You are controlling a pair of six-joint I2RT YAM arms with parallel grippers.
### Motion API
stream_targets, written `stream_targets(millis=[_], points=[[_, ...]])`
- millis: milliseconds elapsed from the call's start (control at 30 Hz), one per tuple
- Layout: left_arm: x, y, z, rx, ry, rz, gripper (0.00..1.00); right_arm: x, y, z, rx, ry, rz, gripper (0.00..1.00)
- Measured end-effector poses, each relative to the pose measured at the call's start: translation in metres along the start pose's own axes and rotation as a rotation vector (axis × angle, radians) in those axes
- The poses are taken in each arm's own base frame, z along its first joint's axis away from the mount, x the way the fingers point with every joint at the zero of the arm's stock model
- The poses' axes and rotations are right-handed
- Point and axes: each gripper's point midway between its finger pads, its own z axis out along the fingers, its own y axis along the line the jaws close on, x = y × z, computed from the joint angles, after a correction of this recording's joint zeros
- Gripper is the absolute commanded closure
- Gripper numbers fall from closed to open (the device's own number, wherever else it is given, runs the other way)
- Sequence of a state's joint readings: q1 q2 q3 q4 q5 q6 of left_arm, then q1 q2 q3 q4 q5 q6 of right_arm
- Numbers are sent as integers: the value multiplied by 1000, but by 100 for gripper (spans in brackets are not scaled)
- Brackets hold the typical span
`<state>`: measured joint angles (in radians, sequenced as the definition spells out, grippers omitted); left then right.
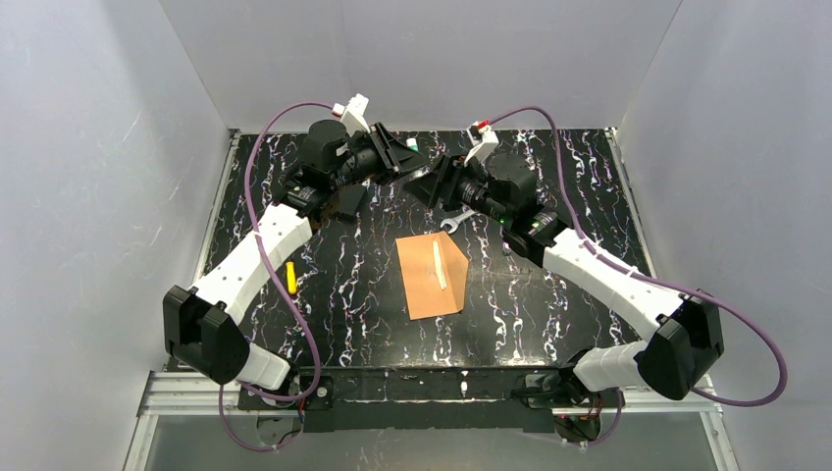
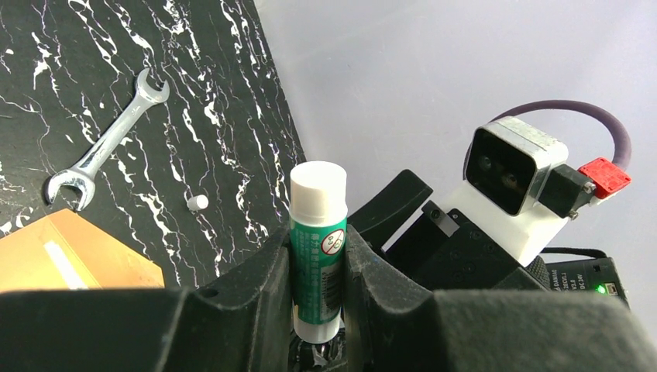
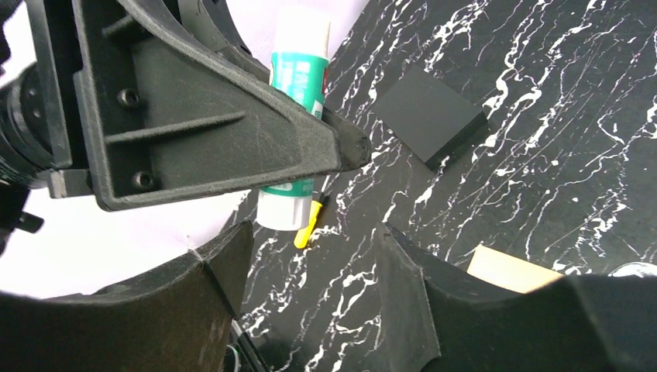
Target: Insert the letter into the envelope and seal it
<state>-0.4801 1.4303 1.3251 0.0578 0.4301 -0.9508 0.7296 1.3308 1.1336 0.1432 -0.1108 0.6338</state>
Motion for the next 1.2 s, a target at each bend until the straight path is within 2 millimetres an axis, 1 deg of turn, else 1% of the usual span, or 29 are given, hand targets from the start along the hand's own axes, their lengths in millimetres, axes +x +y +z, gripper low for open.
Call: stream_targets(millis=[133,233,300,433,467,533,633,733,800,867,933,1000,1100,1200], points=[[-1,-1,0,5,-2,11,100,-6,1,1,9,-33,29,51],[-2,-2,0,10,-7,25,100,-9,3,2,10,-48,49,56],[-2,-3,0,15,-8,34,100,-10,6,2,10,-57,60,55],[-2,-5,0,27,-4,42,100,-15,7,2,11,-78,77,46],[-1,-5,0,31,0,42,100,-17,7,3,11,-87,83,47],[0,-6,-1,38,4,44,100,-20,8,3,6,-99,89,55],[-1,-8,0,48,1,50,100,-22,10,3,-1,-105,103,69],[0,-9,0,53,2,50,100,-24,13,3,-13,-112,113,88],[-1,-10,0,57,-2,53,92,-24,13,3,-14,-113,118,95],[-1,-10,-1,60,-3,60,81,-25,14,3,-17,-114,119,97],[-1,-10,-3,63,-6,74,75,-23,15,3,-23,-110,110,97],[1,-9,-7,62,-7,87,73,-21,16,0,-37,-108,99,96],[3,-11,-15,72,3,106,72,-16,16,-9,-58,-115,77,95],[-2,-16,-24,95,-3,130,70,-13,15,-15,-81,-121,68,96]])
